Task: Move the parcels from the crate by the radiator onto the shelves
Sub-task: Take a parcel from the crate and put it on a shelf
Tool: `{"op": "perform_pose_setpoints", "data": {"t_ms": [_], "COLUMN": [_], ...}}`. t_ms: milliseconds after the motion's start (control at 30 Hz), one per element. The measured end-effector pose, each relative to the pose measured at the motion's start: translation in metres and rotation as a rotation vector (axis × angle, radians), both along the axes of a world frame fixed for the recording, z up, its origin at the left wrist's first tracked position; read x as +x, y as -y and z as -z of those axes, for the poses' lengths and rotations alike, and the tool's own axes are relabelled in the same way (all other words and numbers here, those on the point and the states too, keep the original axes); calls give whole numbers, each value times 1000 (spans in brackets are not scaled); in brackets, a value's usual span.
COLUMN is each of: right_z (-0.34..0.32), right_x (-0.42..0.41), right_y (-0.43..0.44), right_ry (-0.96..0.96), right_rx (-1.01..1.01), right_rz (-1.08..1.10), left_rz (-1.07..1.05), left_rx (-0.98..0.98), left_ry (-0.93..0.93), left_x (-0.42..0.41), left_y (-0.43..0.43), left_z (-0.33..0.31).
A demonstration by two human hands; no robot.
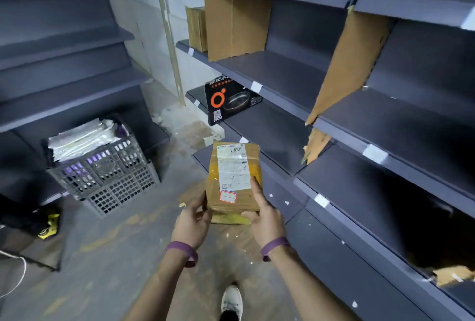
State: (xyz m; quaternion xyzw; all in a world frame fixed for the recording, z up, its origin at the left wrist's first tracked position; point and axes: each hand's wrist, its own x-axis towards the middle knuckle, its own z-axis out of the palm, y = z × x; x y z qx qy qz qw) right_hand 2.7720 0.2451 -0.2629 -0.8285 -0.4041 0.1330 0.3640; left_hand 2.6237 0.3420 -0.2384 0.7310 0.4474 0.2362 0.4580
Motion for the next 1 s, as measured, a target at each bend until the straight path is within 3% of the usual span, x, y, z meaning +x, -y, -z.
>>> {"op": "perform_pose_setpoints", "data": {"t_ms": [267,533,1000], "right_z": [-3,3,35], "right_x": [49,94,128], "right_y": [-148,-213,-300], "right_ry": [-68,-130,-163], "right_rx": [13,-81,-53], "right_rz": [-4,92,631], "left_rz": [17,134,691], "left_rx": [8,-16,-53], "left_ry": [-50,-77,-134], "left_x": [47,111,235], "left_y": [-152,-242,-377], "left_z": [-12,0,35]}}
